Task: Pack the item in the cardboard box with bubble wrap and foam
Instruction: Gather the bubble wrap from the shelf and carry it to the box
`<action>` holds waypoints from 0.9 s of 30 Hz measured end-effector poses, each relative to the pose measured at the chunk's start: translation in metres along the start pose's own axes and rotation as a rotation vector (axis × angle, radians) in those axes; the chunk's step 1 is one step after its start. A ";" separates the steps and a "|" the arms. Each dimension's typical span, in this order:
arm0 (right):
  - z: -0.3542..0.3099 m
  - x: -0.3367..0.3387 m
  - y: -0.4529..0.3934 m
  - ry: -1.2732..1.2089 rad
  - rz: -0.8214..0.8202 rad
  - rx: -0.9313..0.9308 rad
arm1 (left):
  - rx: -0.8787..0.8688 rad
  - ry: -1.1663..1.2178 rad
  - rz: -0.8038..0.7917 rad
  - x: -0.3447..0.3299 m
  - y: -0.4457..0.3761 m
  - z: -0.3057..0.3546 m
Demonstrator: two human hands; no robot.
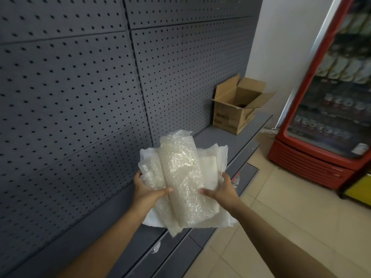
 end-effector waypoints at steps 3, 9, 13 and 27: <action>0.000 0.035 -0.019 -0.026 0.063 0.008 | -0.045 -0.019 -0.052 -0.042 -0.021 0.027; -0.005 0.115 -0.051 -0.106 0.212 -0.007 | -0.107 -0.030 -0.213 -0.136 -0.062 0.081; -0.009 0.176 -0.066 -0.115 0.320 -0.011 | -0.135 -0.063 -0.328 -0.205 -0.082 0.115; 0.008 0.409 -0.103 -0.111 0.543 -0.077 | -0.185 -0.174 -0.492 -0.461 -0.081 0.187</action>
Point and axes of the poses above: each hand's wrist, its own y-axis away from the middle knuckle, its own x-axis out of the back of the hand, z = x × y, the point moved 7 cm from there along -y, towards the middle knuckle, and after that the axes turned 13 degrees about -y, right-handed, at the moved point
